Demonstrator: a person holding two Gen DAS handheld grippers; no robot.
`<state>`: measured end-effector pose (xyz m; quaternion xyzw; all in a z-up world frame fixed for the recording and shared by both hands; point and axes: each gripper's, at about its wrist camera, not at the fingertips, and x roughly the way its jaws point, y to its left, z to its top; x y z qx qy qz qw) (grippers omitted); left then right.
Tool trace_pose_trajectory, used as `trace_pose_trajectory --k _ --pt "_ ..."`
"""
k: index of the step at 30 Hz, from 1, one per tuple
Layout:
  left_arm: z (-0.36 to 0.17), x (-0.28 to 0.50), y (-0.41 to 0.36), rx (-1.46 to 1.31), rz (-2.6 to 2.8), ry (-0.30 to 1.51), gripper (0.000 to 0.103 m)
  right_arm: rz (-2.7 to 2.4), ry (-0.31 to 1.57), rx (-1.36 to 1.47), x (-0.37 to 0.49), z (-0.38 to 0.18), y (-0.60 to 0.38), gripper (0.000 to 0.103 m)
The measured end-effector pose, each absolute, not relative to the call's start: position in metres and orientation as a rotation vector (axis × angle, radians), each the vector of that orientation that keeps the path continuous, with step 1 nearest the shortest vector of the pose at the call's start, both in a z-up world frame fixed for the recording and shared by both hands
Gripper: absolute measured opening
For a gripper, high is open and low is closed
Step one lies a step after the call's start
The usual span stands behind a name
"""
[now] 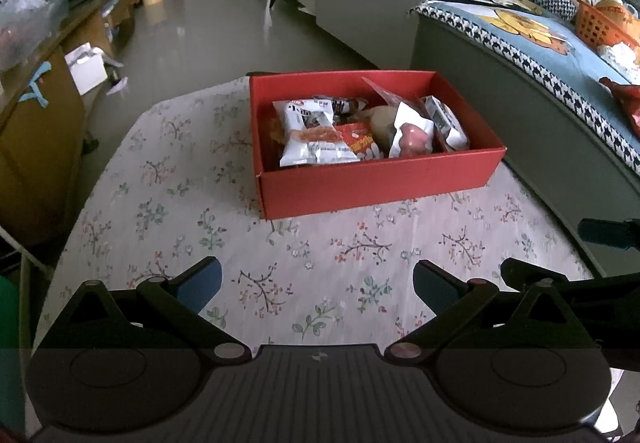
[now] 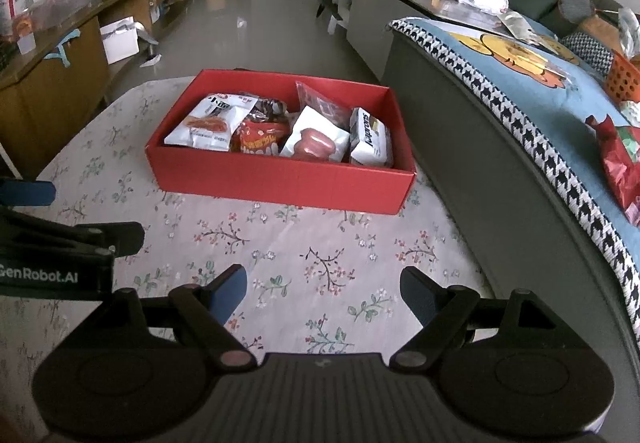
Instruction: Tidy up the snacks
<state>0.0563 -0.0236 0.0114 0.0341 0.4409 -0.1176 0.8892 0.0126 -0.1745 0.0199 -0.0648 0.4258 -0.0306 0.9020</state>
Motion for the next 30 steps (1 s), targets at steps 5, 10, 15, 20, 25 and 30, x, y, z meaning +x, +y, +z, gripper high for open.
trace_pose_trajectory --k 5,10,15,20,25,30 --pt "0.009 0.053 -0.022 0.073 -0.241 0.926 0.103 -0.062 0.886 -0.138 0.009 0.018 -0.173 0.09" --pt "0.007 0.051 -0.021 0.074 -0.236 0.929 0.103 -0.059 0.886 -0.138 0.007 0.018 -0.172 0.09" --pt "0.003 0.049 -0.021 0.081 -0.229 0.938 0.103 -0.051 0.891 -0.136 0.003 0.017 -0.171 0.09" --pt "0.001 0.049 -0.02 0.087 -0.219 0.944 0.103 -0.034 0.891 -0.12 -0.002 0.017 -0.169 0.093" --pt "-0.001 0.046 -0.02 0.089 -0.221 0.95 0.103 -0.032 0.895 -0.119 -0.007 0.016 -0.168 0.093" --pt "-0.001 0.042 -0.019 0.092 -0.224 0.95 0.103 -0.051 0.883 -0.099 -0.009 0.018 -0.174 0.093"
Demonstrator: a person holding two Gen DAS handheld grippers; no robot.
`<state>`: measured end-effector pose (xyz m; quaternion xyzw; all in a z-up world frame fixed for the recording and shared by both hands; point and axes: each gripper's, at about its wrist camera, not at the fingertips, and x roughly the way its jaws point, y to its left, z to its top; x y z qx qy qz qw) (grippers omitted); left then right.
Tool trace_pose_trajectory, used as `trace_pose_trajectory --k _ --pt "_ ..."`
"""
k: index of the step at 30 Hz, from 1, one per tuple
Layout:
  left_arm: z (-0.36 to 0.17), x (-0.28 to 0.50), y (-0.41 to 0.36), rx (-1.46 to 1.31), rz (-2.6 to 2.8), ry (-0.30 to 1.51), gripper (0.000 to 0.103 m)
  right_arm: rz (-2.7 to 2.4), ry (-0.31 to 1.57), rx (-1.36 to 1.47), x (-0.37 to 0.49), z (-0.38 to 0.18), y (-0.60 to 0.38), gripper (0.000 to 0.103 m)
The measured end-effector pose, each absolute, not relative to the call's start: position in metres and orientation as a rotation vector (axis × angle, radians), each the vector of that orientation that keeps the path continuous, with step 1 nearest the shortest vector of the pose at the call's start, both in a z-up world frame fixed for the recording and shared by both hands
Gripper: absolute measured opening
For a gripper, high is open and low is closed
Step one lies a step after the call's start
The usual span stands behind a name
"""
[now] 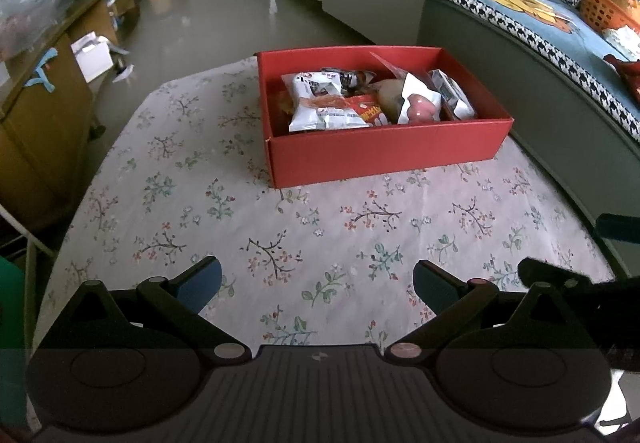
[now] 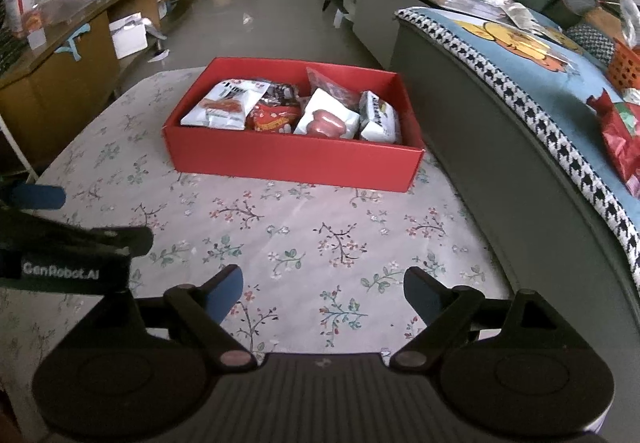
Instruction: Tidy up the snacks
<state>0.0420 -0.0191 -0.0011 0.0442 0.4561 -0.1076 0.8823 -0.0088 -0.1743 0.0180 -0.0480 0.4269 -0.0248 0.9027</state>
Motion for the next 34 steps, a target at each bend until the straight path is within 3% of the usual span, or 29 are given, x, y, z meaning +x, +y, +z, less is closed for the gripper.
trace_pose_trajectory --k 34 --pt "-0.0033 0.0354 -0.0242 0.13 -0.222 0.933 0.103 -0.045 0.895 -0.088 -0.0056 0.0144 -0.1777 0.095"
